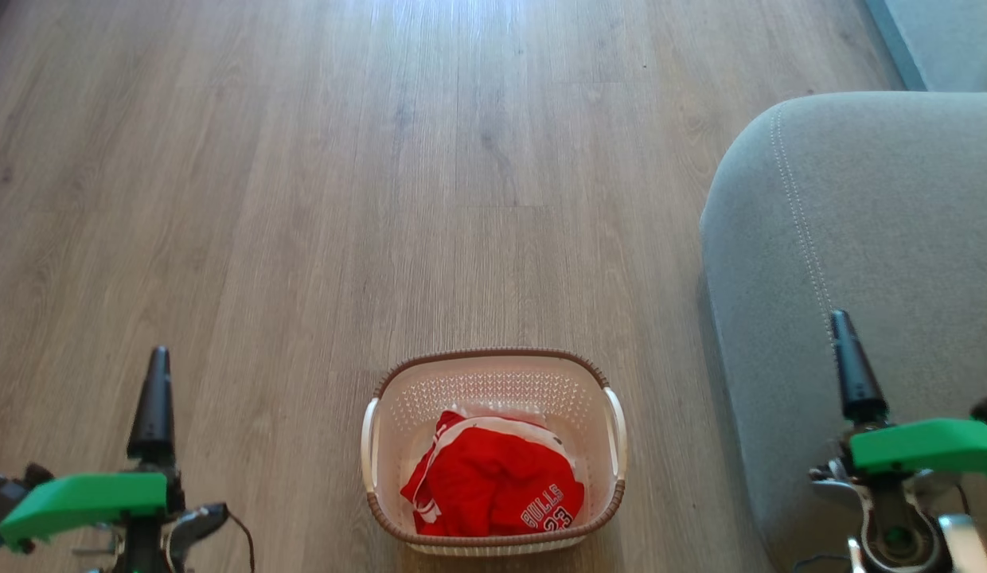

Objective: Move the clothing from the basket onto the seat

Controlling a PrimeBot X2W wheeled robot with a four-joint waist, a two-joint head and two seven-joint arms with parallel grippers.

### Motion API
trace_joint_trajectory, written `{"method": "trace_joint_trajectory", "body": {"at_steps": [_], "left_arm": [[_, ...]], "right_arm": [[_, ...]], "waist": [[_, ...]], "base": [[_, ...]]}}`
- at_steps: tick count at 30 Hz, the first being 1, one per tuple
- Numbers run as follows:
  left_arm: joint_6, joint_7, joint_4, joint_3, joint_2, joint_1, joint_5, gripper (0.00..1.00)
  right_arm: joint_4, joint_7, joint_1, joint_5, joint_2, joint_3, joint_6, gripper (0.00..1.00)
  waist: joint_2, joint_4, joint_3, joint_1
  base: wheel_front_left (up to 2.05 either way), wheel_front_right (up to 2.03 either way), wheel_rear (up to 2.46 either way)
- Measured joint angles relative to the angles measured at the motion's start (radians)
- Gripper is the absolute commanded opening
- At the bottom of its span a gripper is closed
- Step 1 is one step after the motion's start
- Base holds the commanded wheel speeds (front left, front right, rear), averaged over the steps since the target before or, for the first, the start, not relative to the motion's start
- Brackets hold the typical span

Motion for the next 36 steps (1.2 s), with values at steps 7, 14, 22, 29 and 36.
{"method": "trace_joint_trajectory", "body": {"at_steps": [7, 14, 22, 29, 36], "left_arm": [[0.000, -0.024, -0.059, 0.017, 0.000, -0.013, 0.089, 1.00], [0.001, -0.042, -0.135, 0.022, 0.000, -0.015, 0.200, 1.00], [0.058, -0.065, -0.227, -0.029, 0.000, -0.018, 0.382, 1.00], [0.100, -0.084, -0.276, -0.098, 0.001, -0.018, 0.519, 1.00], [0.141, -0.103, -0.303, -0.177, 0.002, -0.017, 0.684, 1.00]], "right_arm": [[-0.050, -0.019, -0.022, -0.159, 0.000, 0.047, 0.000, 1.00], [-0.084, -0.041, -0.036, -0.288, 0.000, 0.077, 0.000, 1.00], [-0.118, -0.063, -0.036, -0.417, 0.000, 0.113, 0.000, 1.00], [-0.121, -0.079, -0.036, -0.520, 0.000, 0.135, 0.000, 1.00], [-0.110, -0.101, -0.036, -0.614, -0.001, 0.156, 0.000, 1.00]], "waist": [[0.0000, 0.010, -0.002, 0.0000], [0.0000, 0.018, -0.001, 0.0000], [0.0000, 0.026, 0.001, 0.0000], [0.0000, 0.032, 0.003, 0.0000], [0.0000, 0.038, 0.004, 0.0000]], "base": [[0.00, 0.00, 0.00], [0.00, 0.00, 0.00], [0.00, 0.00, 0.00], [0.00, 0.00, 0.00], [0.00, 0.00, 0.00]]}}
